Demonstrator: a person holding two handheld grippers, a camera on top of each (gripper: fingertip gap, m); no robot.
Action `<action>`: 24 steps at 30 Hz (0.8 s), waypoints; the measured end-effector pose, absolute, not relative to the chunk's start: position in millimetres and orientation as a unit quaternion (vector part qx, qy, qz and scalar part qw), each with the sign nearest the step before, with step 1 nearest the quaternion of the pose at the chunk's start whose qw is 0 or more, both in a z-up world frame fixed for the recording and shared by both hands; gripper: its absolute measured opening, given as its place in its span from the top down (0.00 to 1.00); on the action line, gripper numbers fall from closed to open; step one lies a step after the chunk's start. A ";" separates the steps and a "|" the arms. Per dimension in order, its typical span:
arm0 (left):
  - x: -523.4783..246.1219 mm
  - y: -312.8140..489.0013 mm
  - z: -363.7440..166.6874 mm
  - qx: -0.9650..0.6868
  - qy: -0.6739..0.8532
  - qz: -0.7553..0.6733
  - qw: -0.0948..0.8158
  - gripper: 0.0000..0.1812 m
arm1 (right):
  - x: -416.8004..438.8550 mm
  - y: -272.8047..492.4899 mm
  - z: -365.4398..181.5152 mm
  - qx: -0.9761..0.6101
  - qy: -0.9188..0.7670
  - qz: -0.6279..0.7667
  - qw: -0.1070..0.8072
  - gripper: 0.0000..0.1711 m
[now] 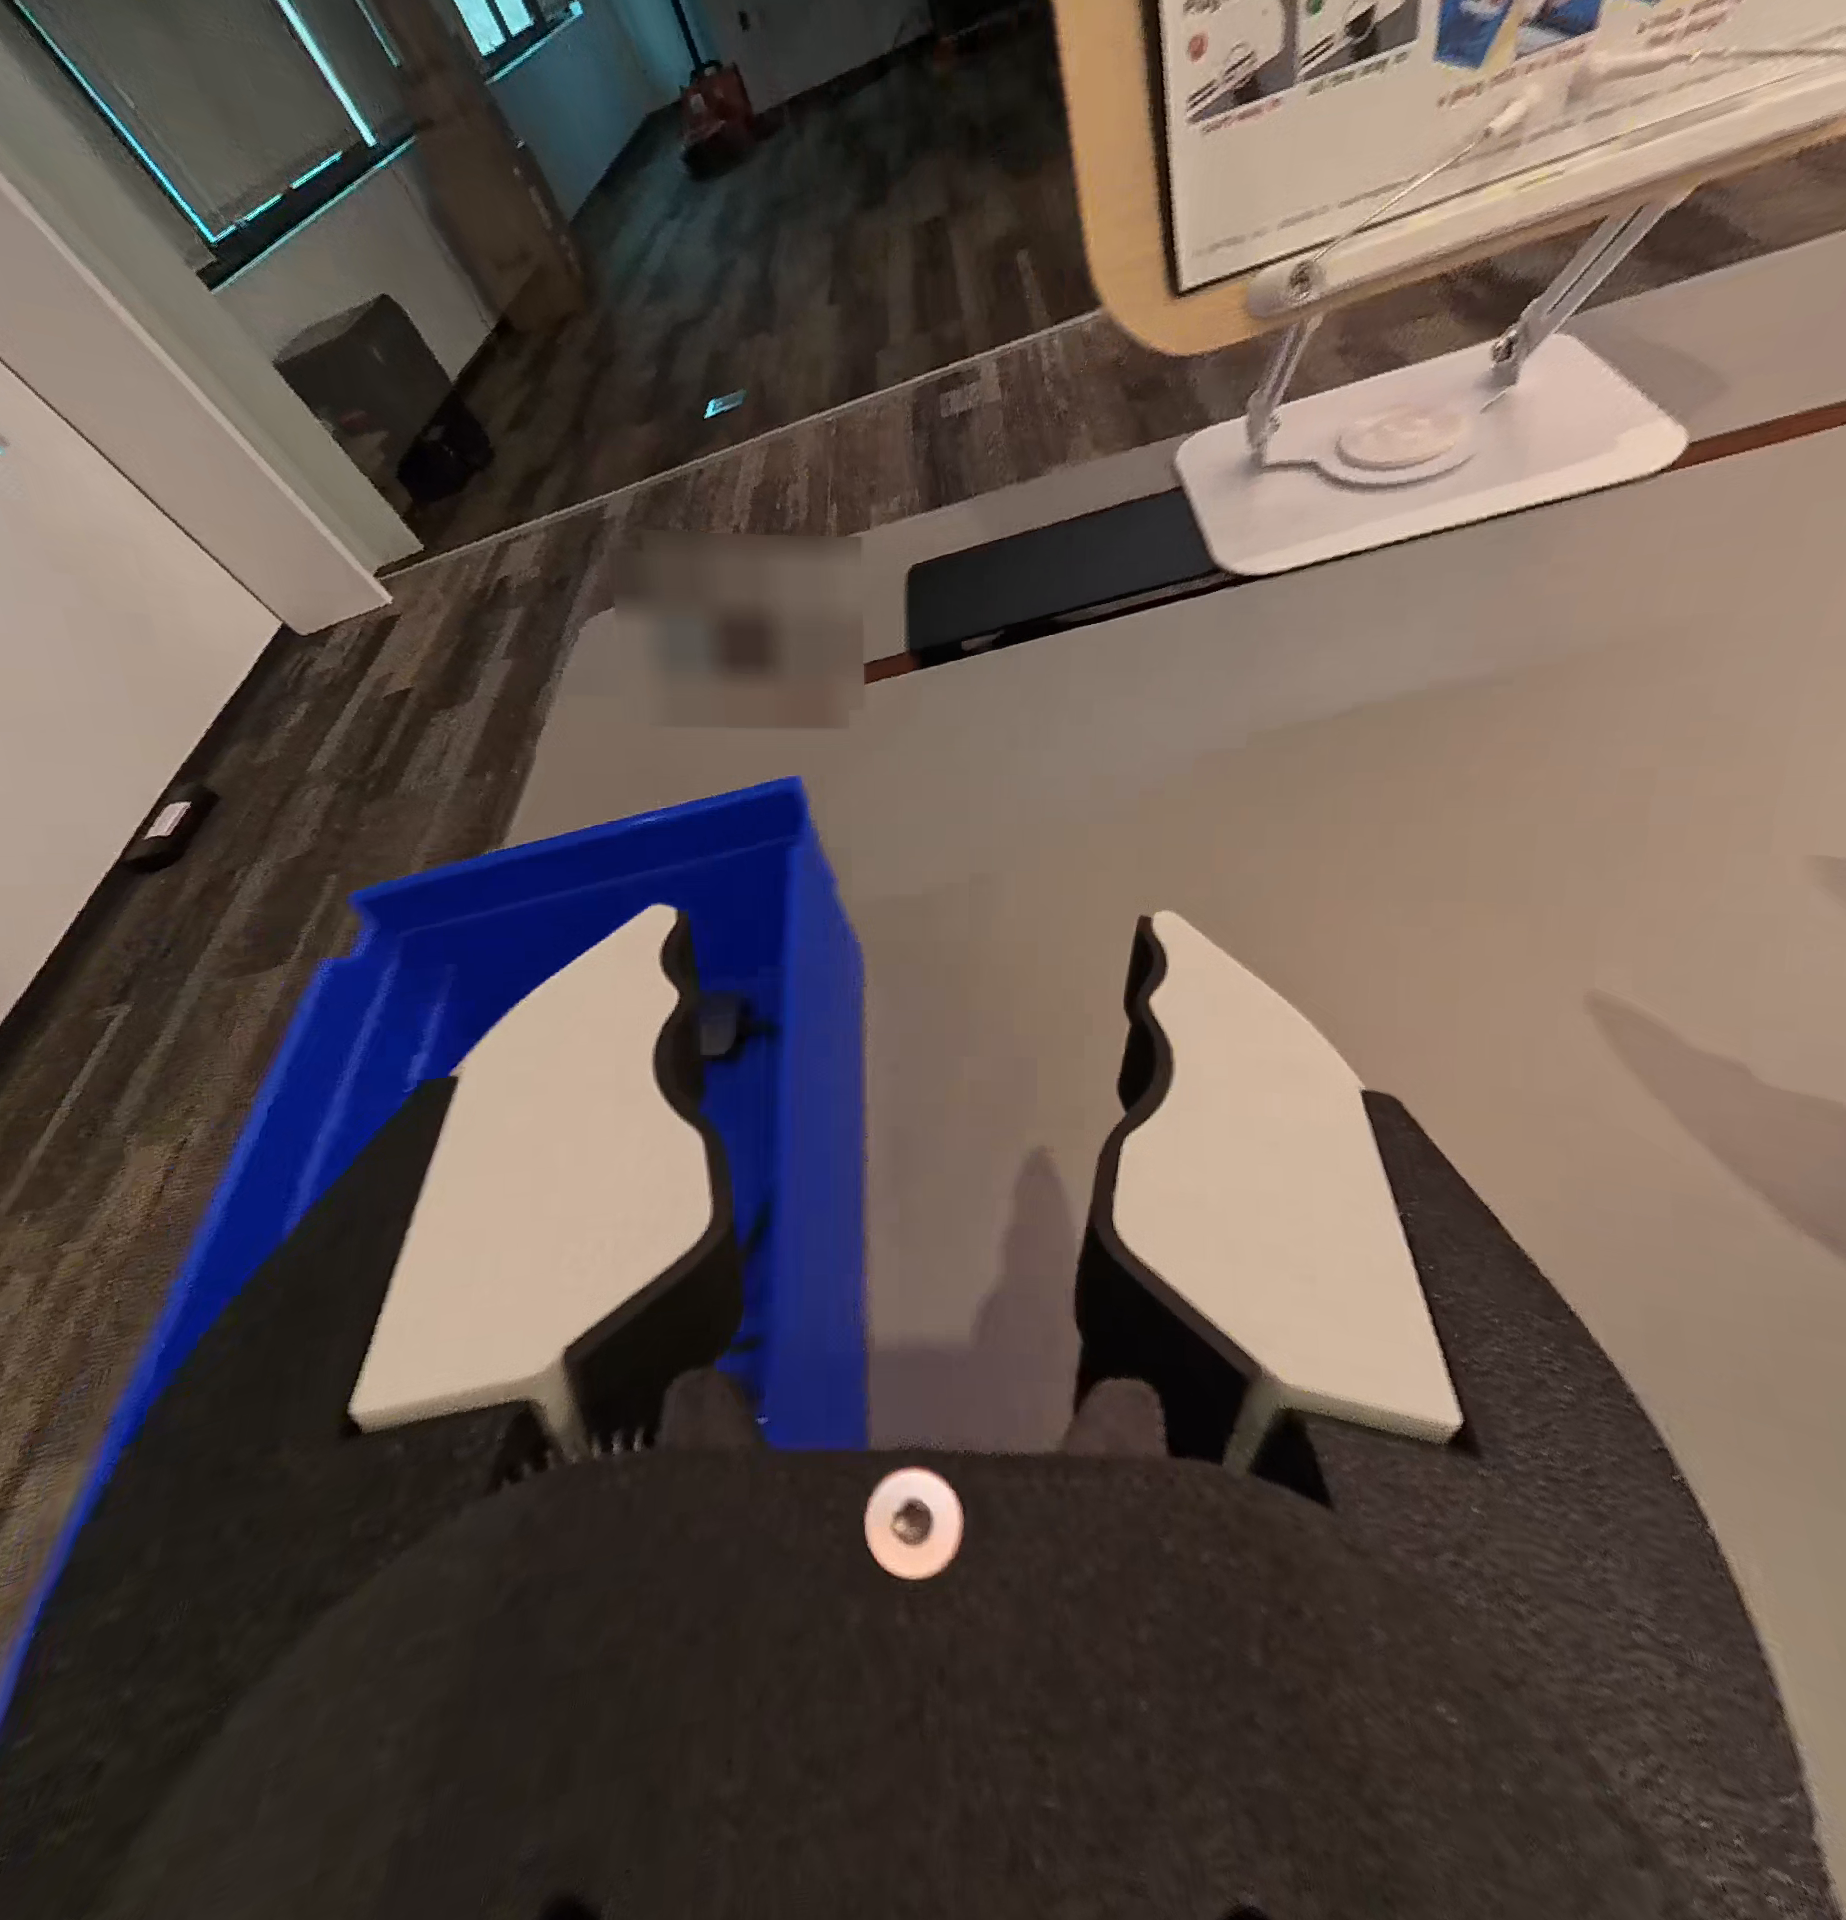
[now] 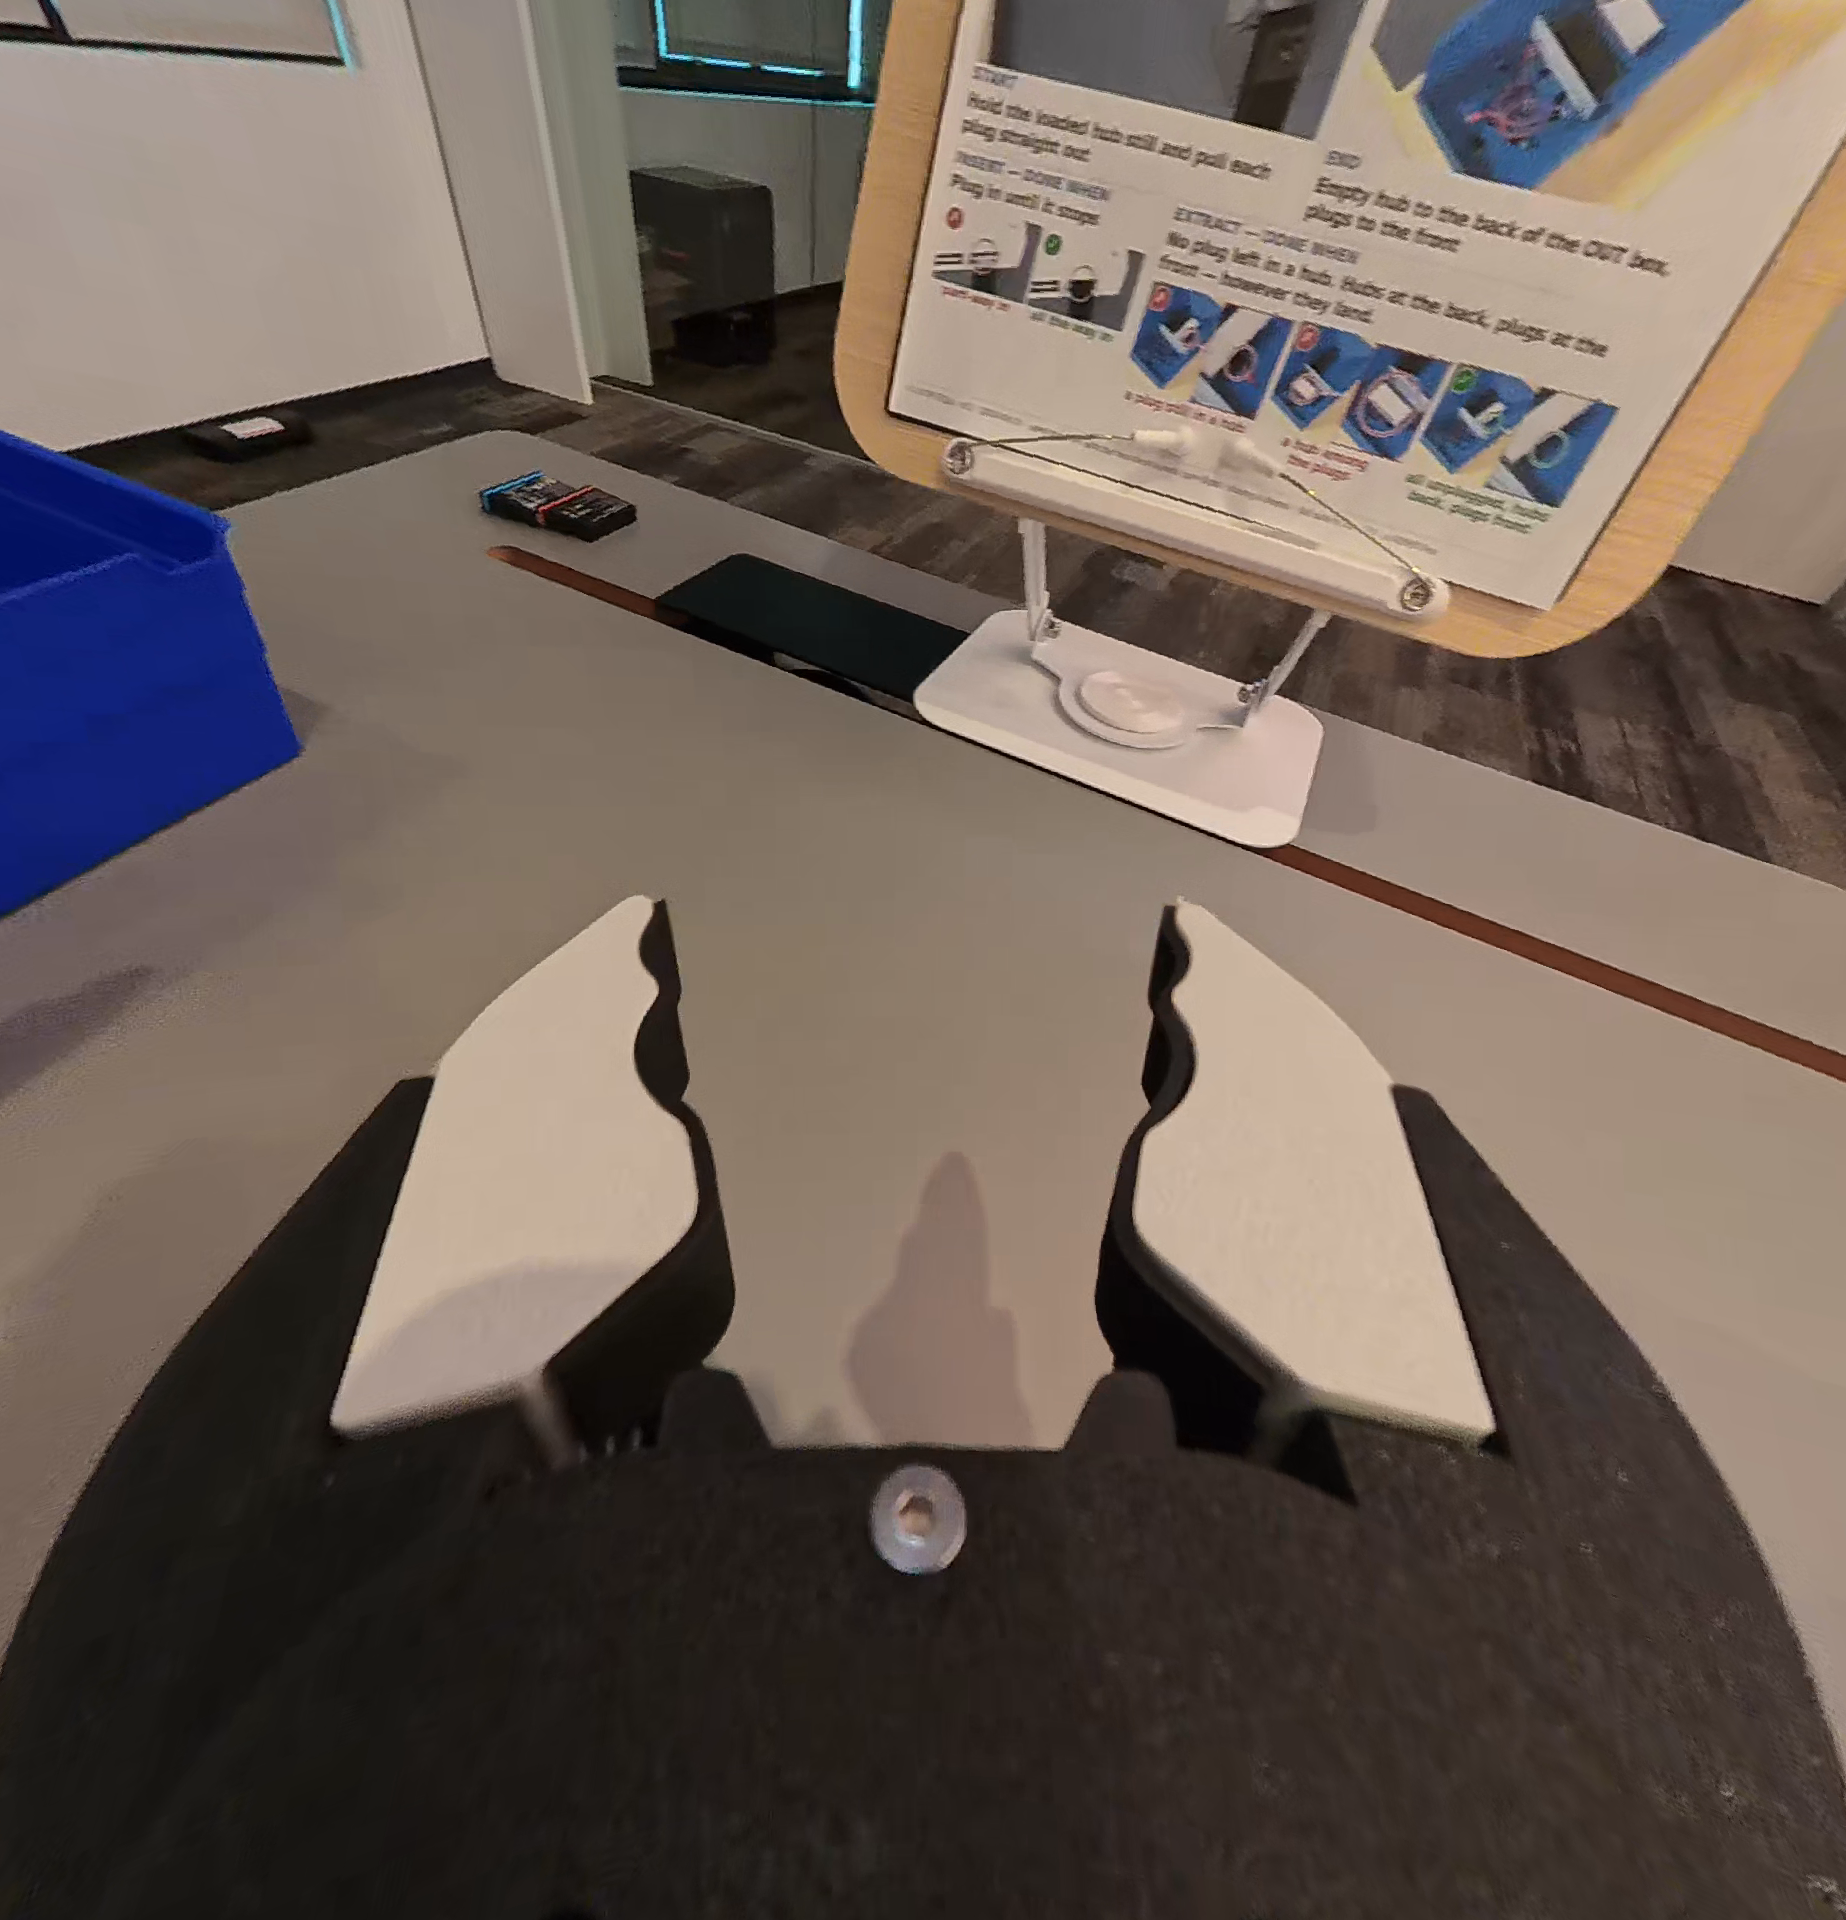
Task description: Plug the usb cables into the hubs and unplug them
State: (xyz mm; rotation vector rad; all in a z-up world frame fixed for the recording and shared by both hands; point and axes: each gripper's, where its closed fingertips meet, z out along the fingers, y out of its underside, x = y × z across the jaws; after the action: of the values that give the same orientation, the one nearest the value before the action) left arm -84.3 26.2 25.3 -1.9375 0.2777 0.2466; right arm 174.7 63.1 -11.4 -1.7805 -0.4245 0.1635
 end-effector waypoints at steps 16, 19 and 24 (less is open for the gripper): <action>-251.8 9.9 -19.1 -0.857 0.338 0.151 0.358 0.65 | 154.9 72.9 -23.1 -0.783 -0.219 0.120 0.569 0.51; -245.3 25.4 -43.9 -0.845 0.420 0.122 0.309 0.64 | 154.9 74.4 -26.1 -0.786 -0.225 0.128 0.562 0.50; -244.6 60.7 -80.1 -0.795 0.546 0.109 0.240 0.67 | 166.6 75.9 -29.1 -0.791 -0.232 0.120 0.553 0.51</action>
State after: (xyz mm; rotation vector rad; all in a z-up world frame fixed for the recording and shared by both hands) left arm -244.6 60.7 -80.1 -2.1772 1.4936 0.2981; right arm 166.6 75.9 -29.1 -1.8702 -0.5472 0.2832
